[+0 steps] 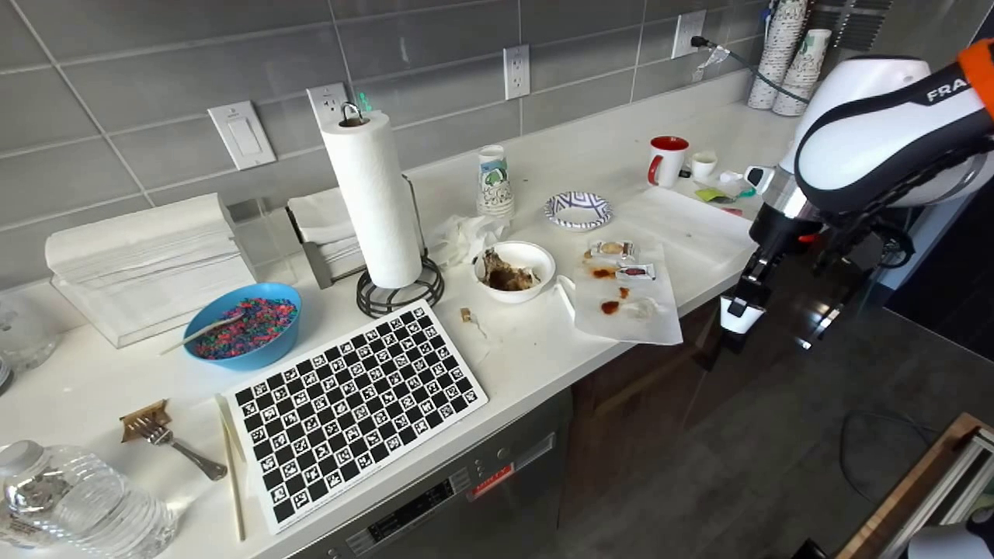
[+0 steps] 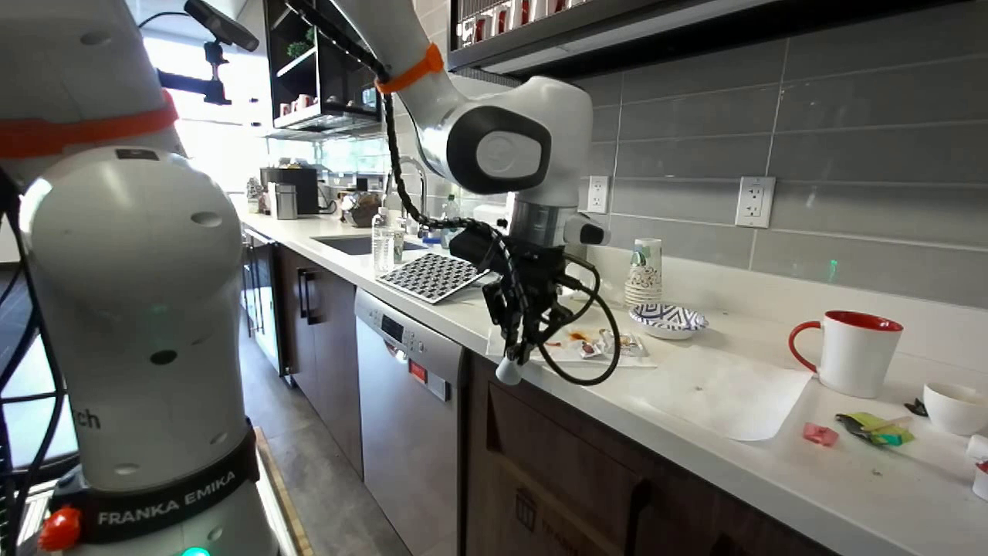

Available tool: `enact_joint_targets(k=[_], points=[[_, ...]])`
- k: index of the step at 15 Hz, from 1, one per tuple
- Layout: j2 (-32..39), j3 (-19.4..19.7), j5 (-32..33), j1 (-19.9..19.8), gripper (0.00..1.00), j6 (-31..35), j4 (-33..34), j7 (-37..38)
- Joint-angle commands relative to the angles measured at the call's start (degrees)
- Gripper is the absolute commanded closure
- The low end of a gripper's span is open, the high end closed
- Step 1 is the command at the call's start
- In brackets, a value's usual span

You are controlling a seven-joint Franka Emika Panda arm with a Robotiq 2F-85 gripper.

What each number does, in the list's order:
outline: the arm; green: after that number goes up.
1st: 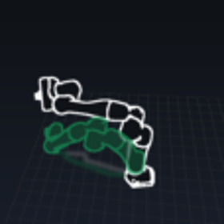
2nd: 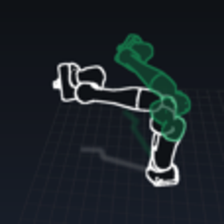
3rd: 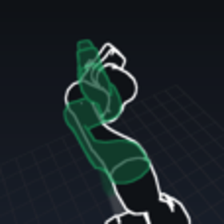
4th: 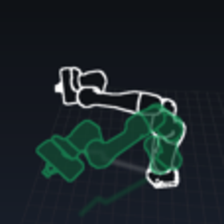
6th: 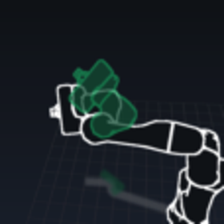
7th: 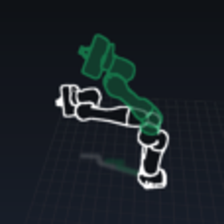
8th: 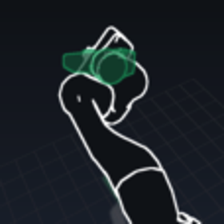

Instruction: Place the small white container to the left of the mug in the bin beneath the counter

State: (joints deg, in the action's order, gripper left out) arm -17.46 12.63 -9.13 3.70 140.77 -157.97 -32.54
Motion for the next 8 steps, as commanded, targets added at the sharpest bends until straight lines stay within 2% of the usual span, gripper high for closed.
enact_joint_targets(k=[1, 4, 5, 8], points=[[7.79, 0.52, -9.93, 2.96, 0.95, 5.74, 0.00, -3.78], [11.03, -1.06, -16.92, 2.68, 0.95, 9.49, -0.03, -6.06], [8.75, -2.20, -13.32, 1.03, 0.79, 6.76, 0.00, -4.31], [10.80, -2.77, -15.33, 0.74, 0.79, 8.32, 0.17, -4.94]])
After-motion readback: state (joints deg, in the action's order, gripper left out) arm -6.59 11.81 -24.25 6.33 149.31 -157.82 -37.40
